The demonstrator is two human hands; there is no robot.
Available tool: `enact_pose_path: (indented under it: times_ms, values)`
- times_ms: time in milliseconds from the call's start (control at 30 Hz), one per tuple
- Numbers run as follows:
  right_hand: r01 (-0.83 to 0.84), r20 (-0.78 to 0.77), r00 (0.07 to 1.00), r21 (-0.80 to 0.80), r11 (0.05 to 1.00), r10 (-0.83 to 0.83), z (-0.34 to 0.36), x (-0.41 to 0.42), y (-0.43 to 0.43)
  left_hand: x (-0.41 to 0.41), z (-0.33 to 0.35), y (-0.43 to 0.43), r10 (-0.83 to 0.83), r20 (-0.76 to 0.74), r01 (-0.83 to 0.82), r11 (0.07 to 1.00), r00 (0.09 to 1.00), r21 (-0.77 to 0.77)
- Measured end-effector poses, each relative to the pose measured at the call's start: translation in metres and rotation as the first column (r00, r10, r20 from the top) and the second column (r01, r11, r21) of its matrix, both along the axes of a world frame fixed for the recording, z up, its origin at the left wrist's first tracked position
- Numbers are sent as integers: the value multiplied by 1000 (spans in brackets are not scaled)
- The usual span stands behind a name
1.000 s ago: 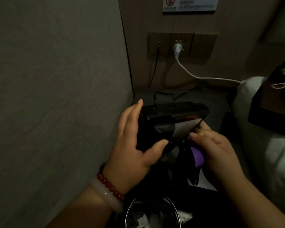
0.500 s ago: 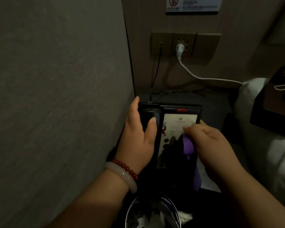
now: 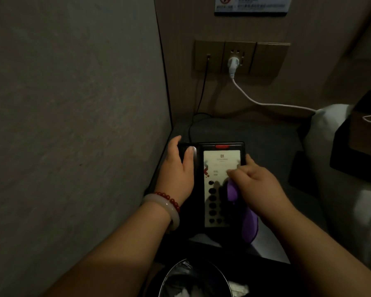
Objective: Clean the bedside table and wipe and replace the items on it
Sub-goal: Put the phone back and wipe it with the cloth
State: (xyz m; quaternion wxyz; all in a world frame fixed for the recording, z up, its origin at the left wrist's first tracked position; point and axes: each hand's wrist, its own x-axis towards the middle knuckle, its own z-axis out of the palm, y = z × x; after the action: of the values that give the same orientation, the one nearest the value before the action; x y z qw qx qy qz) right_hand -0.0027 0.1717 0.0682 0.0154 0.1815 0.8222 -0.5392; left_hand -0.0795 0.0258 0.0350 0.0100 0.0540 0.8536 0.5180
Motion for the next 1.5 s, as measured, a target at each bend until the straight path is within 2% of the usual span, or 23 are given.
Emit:
enact_pose_path:
  times_ms: [133,300,700,833,1000,1067,1167,1300,1367,1500]
  values:
    - [-17,-12,1000,-1,1000,17,-11,-19,-1,-24,-11,1,22,100,-19,999,995,-27]
    - [39,12,999,-30,999,-38,-25,-33,2,-40,-19,10,43,213,-35,999,976,-41]
    - [46,140,989,33,998,-50,-36,-54,8,-65,-24,20,18,321,56,973,947,-222]
    - [38,193,980,28,999,-43,-33,-57,8,-66,-26,24,29,316,48,971,948,-233]
    - [46,164,985,44,998,-52,-39,-55,10,-61,-25,18,4,338,68,977,941,-200]
    - [74,124,989,24,997,-76,-43,-51,12,-55,-29,10,-26,300,83,980,954,-180]
    - [199,16,980,12,980,-200,-42,-36,20,-30,-38,-9,-46,164,78,979,985,-191]
    - [408,-158,888,-161,899,-431,-35,-6,26,22,-54,-31,-138,13,137,951,990,-276]
    - [414,-177,869,-249,876,-461,-34,9,27,42,-64,-36,-187,-15,172,931,982,-322]
    - [325,-147,894,-435,840,-423,-28,23,21,53,-77,-37,-191,-44,170,940,981,-297]
